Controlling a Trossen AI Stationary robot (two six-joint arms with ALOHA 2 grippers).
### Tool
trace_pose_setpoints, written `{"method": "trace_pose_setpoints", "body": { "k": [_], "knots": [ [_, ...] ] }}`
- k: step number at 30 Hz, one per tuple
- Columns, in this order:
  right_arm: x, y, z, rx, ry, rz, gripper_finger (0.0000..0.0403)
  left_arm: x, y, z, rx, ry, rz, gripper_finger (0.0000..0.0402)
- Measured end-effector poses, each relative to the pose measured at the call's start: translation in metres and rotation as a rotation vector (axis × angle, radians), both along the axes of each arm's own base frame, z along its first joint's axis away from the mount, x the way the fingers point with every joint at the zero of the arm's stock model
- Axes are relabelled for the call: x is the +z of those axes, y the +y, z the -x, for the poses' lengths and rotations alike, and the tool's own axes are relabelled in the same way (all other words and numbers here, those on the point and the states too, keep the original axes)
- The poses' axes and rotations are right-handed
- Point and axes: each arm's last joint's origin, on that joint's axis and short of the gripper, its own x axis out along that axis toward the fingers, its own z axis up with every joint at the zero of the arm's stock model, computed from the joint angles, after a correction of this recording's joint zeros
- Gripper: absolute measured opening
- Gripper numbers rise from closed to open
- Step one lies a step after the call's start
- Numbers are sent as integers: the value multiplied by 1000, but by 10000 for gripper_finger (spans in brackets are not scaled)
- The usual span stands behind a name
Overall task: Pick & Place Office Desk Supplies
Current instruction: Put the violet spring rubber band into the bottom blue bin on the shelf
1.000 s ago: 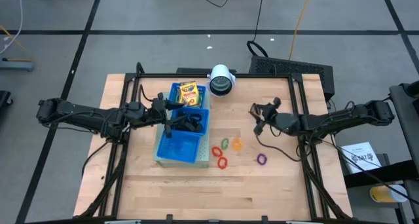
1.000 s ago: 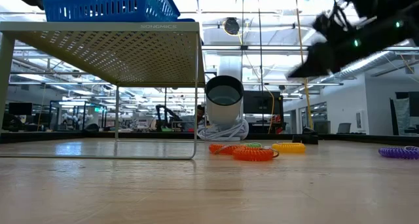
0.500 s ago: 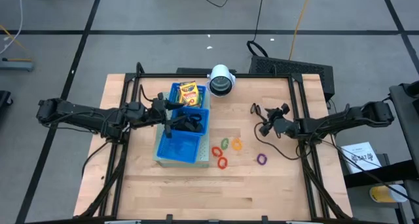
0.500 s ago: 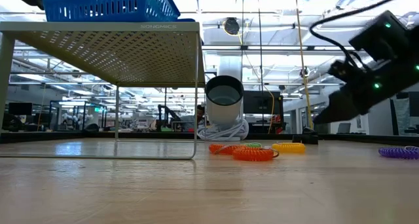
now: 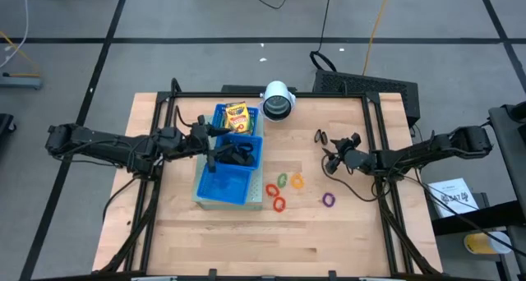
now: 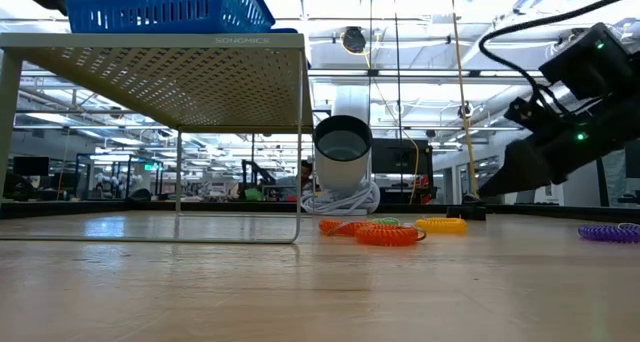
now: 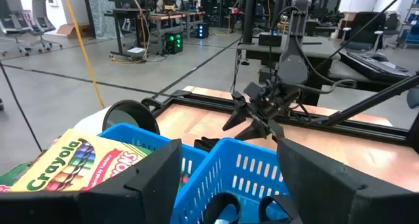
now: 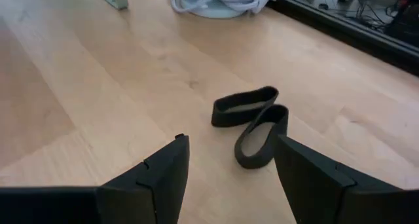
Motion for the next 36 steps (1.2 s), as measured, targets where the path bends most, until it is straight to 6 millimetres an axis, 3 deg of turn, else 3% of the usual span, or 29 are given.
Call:
{"method": "trace_pose_setpoints", "body": {
  "k": [3, 6, 10, 16, 22, 28, 36],
  "knots": [
    [-4, -2, 0, -27, 27, -20, 214, 0, 2, 0, 10, 0, 0, 255],
    [-7, -1, -4, 72, 92, -75, 211, 0, 4, 0, 18, 0, 1, 255],
    [19, 5, -31, 323, 89, -108, 204, 0, 4, 0, 21, 0, 1, 255],
    [54, 27, -51, 597, 110, -244, 192, 0, 4, 0, 20, 3, 2, 255],
    [55, 62, -44, 706, 222, -364, 185, -1, 4, 0, 19, 13, -16, 255],
    [49, 91, -26, 678, 294, -421, 185, -1, 4, 0, 19, 13, -18, 255],
    [23, 103, -14, 604, 507, -305, 185, 0, 5, 0, 27, 0, -4, 255]
  ]
}}
